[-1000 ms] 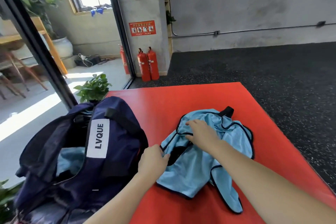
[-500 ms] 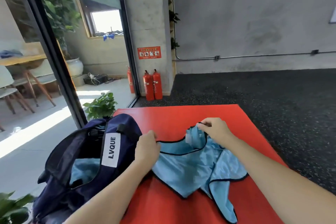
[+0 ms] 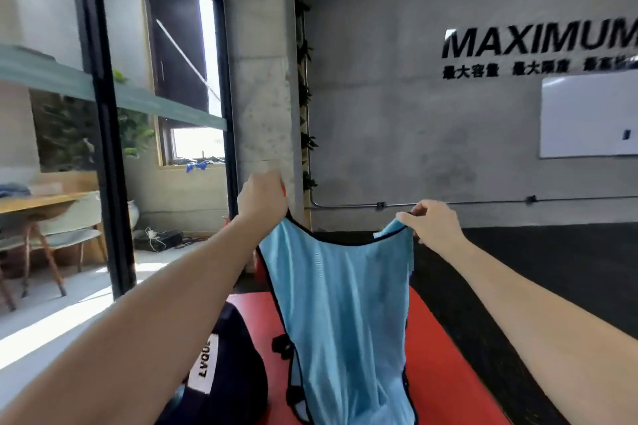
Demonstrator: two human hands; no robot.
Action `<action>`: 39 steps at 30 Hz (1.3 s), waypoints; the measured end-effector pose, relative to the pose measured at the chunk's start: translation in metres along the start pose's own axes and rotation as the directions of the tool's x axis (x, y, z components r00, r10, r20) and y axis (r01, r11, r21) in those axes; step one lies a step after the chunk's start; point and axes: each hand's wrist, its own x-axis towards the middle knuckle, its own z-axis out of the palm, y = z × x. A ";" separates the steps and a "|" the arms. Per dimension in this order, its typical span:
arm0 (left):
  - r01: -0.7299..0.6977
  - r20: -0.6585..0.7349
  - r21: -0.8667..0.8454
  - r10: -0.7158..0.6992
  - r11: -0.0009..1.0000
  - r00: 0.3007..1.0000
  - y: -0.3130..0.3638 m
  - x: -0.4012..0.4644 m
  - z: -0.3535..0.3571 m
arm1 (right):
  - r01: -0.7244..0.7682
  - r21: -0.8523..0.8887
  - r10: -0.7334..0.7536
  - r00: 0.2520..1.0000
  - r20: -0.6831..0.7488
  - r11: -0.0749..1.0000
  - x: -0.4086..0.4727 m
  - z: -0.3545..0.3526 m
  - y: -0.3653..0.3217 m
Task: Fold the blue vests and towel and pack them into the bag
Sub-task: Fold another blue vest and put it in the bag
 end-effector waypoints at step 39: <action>0.079 0.081 0.170 -0.094 0.982 0.992 0.008 0.034 -0.047 | 0.193 -0.190 -0.137 0.952 0.273 0.963 0.023 -0.086 -0.042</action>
